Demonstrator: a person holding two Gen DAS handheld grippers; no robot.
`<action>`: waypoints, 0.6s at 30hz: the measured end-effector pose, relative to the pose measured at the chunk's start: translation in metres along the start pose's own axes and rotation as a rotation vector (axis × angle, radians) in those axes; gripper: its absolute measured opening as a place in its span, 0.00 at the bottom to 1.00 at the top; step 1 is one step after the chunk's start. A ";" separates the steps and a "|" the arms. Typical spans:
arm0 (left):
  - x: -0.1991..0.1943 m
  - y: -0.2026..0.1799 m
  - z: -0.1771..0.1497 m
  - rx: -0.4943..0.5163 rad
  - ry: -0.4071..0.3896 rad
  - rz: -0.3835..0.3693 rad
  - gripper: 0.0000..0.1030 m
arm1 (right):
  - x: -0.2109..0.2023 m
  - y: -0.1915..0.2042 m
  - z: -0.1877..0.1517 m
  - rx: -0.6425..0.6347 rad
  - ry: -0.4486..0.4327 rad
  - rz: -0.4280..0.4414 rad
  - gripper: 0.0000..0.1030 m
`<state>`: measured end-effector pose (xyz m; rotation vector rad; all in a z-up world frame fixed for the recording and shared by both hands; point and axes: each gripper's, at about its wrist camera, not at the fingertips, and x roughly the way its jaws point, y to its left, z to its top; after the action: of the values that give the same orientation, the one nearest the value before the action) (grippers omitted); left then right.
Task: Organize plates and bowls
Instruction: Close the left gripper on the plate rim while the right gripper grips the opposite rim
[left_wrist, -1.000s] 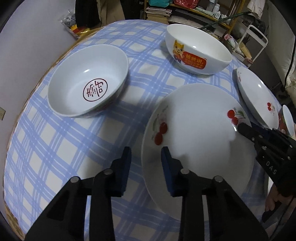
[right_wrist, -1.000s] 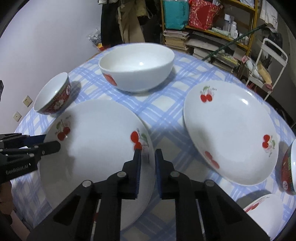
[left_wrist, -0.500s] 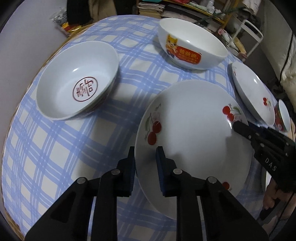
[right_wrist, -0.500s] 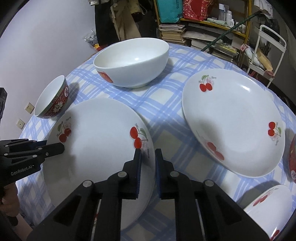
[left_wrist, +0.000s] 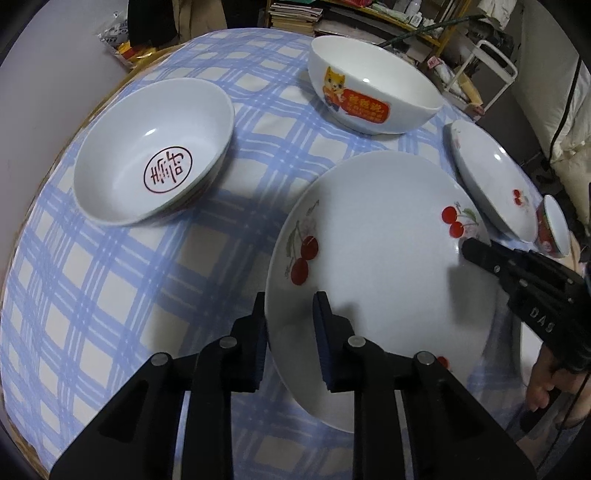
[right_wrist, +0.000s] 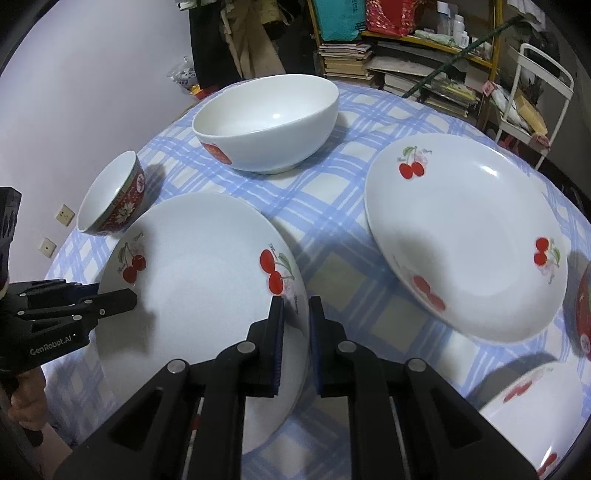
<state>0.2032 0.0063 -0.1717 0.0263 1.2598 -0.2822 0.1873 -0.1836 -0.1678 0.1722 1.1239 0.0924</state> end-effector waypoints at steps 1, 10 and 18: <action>-0.004 -0.002 -0.003 0.022 -0.009 0.014 0.22 | -0.003 0.002 -0.002 0.000 -0.003 -0.004 0.14; -0.026 -0.015 -0.037 0.056 0.019 0.004 0.22 | -0.036 0.008 -0.027 0.027 -0.005 -0.008 0.14; -0.053 -0.017 -0.058 0.028 -0.008 -0.018 0.22 | -0.061 0.012 -0.044 0.050 -0.018 0.004 0.14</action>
<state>0.1310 0.0101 -0.1377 0.0376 1.2485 -0.3146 0.1217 -0.1775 -0.1294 0.2200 1.1084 0.0663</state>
